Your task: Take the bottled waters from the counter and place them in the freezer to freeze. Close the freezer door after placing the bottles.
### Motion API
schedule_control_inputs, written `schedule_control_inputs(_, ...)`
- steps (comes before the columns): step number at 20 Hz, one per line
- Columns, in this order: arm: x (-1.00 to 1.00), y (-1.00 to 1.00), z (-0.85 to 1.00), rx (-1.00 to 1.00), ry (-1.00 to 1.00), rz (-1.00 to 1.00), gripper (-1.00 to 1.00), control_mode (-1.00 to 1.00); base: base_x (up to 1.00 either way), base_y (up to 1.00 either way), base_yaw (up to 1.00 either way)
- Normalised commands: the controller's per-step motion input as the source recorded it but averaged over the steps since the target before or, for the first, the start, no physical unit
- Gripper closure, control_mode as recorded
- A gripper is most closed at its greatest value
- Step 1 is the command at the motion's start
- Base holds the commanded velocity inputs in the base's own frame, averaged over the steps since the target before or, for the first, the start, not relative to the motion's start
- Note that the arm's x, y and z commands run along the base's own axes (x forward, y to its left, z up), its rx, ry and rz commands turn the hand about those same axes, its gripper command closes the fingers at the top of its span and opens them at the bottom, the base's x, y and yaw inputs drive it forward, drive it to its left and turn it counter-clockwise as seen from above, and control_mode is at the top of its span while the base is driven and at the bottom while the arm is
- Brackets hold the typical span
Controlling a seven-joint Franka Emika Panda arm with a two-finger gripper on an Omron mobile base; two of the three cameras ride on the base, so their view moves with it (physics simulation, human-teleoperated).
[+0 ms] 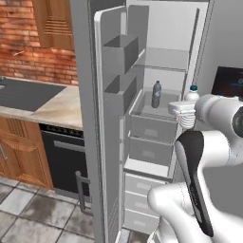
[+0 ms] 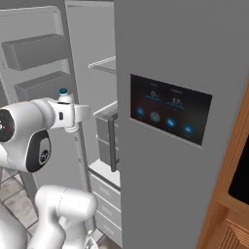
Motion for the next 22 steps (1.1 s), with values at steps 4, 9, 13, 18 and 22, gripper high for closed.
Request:
schedule_control_inputs(4,0.00,0.00,0.00,0.00,0.00,0.00,1.00,1.00,0.17,0.39,-0.04)
schedule_control_inputs(9,0.00,0.00,0.00,0.00,0.00,0.00,1.00,1.00,0.20,0.38,-0.05)
schedule_control_inputs(13,0.00,0.00,0.00,0.00,0.00,0.00,1.00,1.00,0.16,0.02,-0.04)
schedule_control_inputs(18,0.00,0.00,0.00,0.00,0.00,0.00,1.00,1.00,0.02,0.00,0.00)
schedule_control_inputs(22,0.00,0.00,0.00,0.00,0.00,0.00,1.00,1.00,0.00,0.00,0.00)
